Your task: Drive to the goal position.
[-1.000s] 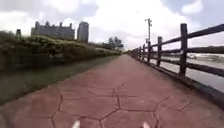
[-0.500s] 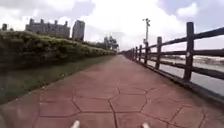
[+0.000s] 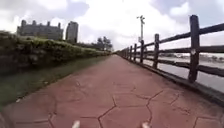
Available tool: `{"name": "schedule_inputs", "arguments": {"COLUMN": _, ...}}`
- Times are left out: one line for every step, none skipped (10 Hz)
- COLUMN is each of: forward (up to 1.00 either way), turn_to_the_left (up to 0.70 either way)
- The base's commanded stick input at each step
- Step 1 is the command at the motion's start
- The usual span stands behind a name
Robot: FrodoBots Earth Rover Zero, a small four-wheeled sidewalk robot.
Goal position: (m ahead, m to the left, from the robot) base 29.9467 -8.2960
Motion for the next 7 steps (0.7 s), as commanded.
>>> {"name": "schedule_inputs", "arguments": {"forward": 0.85, "turn_to_the_left": 0.11}}
{"name": "schedule_inputs", "arguments": {"forward": 0.85, "turn_to_the_left": 0.11}}
{"name": "schedule_inputs", "arguments": {"forward": 0.85, "turn_to_the_left": 0.11}}
{"name": "schedule_inputs", "arguments": {"forward": 0.85, "turn_to_the_left": 0.11}}
{"name": "schedule_inputs", "arguments": {"forward": 0.85, "turn_to_the_left": 0.11}}
{"name": "schedule_inputs", "arguments": {"forward": 0.85, "turn_to_the_left": 0.05}}
{"name": "schedule_inputs", "arguments": {"forward": 0.85, "turn_to_the_left": -0.23}}
